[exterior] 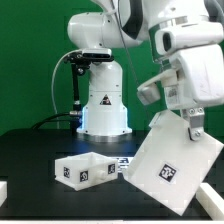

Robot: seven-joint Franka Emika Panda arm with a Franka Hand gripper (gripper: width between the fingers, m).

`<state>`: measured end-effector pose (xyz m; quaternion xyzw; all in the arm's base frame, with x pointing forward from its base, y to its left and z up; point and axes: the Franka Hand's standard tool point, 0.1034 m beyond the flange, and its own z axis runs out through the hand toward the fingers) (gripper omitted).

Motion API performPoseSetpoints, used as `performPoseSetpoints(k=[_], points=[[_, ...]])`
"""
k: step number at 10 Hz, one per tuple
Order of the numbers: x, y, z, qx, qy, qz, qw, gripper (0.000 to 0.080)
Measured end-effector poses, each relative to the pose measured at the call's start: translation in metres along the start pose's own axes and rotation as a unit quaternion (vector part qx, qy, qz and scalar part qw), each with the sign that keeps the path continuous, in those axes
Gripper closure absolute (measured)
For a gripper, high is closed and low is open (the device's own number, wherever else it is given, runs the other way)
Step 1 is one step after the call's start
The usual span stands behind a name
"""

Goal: Assemble drawer

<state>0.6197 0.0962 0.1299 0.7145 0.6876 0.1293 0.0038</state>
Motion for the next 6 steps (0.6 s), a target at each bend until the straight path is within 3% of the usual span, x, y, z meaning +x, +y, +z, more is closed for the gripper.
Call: performPoseSetpoints(k=[3, 6], points=[[-0.0012, -0.0016, 0.0015, 0.002, 0.0, 0.001, 1.0, 0.0766], [0.0076, 0.0001, 0.0036, 0.034, -0.005, -0.005, 0.999, 0.0766]])
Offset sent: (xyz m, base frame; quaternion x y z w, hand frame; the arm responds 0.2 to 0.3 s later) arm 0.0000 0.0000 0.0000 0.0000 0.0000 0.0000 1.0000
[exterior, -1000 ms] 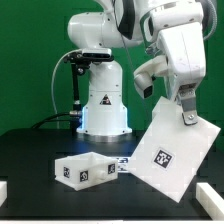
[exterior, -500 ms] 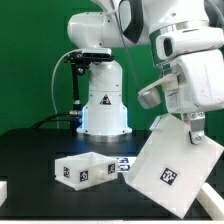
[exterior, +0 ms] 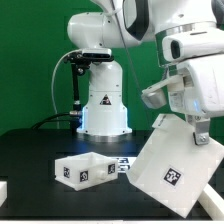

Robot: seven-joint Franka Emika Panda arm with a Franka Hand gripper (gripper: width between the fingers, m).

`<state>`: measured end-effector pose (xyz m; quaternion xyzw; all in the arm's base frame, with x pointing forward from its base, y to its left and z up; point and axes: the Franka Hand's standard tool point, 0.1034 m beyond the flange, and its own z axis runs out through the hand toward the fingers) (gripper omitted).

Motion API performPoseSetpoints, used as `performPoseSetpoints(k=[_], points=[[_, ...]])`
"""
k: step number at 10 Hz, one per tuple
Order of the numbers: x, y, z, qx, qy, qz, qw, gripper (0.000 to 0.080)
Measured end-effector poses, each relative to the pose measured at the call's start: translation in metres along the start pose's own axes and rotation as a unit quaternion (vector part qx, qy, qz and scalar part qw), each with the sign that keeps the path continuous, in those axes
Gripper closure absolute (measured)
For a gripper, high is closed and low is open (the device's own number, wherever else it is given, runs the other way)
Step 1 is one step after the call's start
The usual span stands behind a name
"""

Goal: Assemble drawer

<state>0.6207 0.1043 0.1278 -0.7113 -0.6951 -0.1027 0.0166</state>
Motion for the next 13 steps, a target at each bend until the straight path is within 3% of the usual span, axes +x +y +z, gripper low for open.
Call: performPoseSetpoints(k=[2, 3, 7, 10, 13], points=[[0.002, 0.006, 0.006, 0.026, 0.002, 0.002, 1.0, 0.0767], [0.007, 0.011, 0.008, 0.033, 0.005, 0.002, 0.999, 0.0767], [0.026, 0.014, 0.014, 0.04, 0.011, 0.003, 0.999, 0.0767], [0.01, 0.014, 0.02, 0.046, 0.016, -0.021, 0.999, 0.0767], [0.009, 0.015, 0.02, 0.047, 0.016, -0.02, 0.999, 0.0766]])
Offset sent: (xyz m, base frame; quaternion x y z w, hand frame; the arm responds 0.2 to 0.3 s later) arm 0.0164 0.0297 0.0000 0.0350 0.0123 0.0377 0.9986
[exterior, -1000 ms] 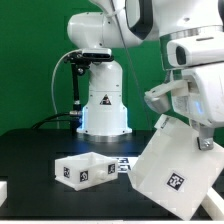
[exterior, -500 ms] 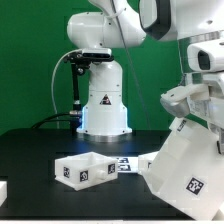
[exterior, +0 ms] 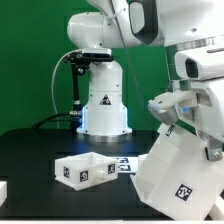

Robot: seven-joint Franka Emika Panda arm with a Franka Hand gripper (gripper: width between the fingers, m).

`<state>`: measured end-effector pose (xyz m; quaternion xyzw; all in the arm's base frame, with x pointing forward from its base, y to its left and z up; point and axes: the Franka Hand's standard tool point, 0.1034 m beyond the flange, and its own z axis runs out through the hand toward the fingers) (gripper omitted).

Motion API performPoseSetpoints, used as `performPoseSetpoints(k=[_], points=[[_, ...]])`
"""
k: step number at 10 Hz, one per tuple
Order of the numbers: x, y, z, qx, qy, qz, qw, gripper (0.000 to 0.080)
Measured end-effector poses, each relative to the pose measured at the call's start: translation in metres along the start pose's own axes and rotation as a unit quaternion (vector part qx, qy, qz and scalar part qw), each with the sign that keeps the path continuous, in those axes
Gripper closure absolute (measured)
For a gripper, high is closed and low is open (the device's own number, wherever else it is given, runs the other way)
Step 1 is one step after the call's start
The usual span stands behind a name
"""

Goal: Assemble drawer

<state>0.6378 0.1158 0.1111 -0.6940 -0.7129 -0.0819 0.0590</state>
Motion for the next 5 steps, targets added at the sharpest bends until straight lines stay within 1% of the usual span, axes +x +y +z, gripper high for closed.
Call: performPoseSetpoints(k=[1, 3, 5], points=[[0.003, 0.0, 0.0, 0.0, 0.0, 0.006, 1.0, 0.0766], [0.015, -0.002, 0.002, 0.001, 0.002, 0.004, 1.0, 0.0766], [0.018, -0.003, 0.003, 0.002, 0.002, 0.001, 1.0, 0.0766]])
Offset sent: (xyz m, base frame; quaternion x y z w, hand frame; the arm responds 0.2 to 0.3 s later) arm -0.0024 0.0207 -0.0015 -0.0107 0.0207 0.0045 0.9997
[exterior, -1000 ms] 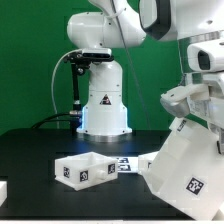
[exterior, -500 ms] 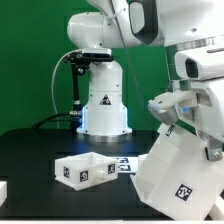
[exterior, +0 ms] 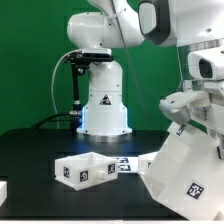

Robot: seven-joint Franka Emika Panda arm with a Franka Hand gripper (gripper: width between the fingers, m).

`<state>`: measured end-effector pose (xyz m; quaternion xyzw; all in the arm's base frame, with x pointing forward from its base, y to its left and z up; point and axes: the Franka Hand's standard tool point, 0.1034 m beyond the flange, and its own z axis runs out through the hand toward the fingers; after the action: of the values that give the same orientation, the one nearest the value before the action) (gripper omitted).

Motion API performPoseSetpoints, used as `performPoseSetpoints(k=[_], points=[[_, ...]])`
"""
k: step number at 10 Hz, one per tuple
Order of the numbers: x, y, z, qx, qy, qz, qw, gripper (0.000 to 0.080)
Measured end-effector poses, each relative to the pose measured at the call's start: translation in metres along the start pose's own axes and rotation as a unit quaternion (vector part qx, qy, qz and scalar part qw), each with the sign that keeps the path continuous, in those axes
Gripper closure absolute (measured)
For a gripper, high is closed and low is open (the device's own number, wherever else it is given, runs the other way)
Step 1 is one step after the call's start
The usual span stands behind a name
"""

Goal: Assemble drawer

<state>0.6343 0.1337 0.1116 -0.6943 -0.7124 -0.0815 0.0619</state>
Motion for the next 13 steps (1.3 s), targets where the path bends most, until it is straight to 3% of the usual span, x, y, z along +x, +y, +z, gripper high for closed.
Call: performPoseSetpoints(k=[2, 3, 4, 5, 6, 7, 8, 12, 13], points=[[-0.001, 0.0, 0.0, 0.0, 0.0, 0.0, 1.0, 0.0766], [-0.001, 0.0, 0.0, 0.0, 0.0, 0.0, 1.0, 0.059], [-0.001, 0.0, 0.0, 0.0, 0.0, 0.001, 1.0, 0.059], [-0.002, 0.0, 0.0, 0.0, -0.001, 0.001, 1.0, 0.0454], [-0.002, 0.0, 0.0, 0.0, -0.001, 0.001, 1.0, 0.0454], [-0.002, 0.0, 0.0, 0.0, -0.001, 0.001, 1.0, 0.0244], [-0.002, 0.0, 0.0, 0.0, -0.001, 0.001, 1.0, 0.0178], [-0.005, 0.001, -0.001, -0.002, -0.002, -0.005, 1.0, 0.0151], [-0.02, 0.005, -0.011, -0.014, -0.007, -0.022, 1.0, 0.0151]])
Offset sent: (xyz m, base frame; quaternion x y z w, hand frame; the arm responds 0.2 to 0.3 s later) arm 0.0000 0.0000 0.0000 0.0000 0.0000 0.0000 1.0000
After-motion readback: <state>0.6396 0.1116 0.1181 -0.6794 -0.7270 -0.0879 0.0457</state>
